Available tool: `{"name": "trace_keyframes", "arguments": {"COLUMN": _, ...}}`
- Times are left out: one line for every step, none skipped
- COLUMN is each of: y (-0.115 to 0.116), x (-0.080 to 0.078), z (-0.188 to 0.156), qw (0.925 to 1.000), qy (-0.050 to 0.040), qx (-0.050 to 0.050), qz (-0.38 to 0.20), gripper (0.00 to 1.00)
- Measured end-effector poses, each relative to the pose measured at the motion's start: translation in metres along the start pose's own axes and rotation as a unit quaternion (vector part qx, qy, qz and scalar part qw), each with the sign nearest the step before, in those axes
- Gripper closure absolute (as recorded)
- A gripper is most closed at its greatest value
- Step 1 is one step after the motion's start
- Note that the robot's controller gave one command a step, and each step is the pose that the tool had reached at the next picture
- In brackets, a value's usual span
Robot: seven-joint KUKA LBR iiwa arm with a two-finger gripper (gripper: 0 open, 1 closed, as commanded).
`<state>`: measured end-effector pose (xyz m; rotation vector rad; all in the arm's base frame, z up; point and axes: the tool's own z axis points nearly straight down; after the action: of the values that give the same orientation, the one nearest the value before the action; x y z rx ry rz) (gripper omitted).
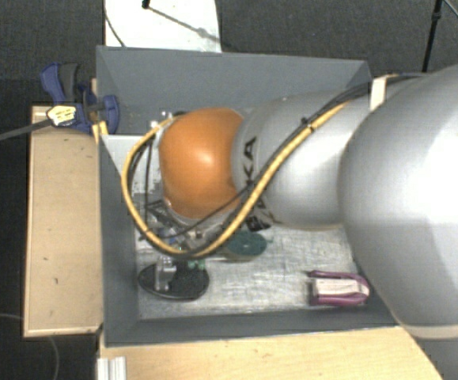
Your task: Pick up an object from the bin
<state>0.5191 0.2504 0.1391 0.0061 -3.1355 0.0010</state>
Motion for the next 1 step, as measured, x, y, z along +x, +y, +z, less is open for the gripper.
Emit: {"name": "trace_keyframes", "arguments": {"y": -0.045, "x": 0.0336, "z": 0.0699, "qw": 0.999, "qy": -0.0056, "qx": -0.001, "qz": -0.043, "gripper": 0.0}}
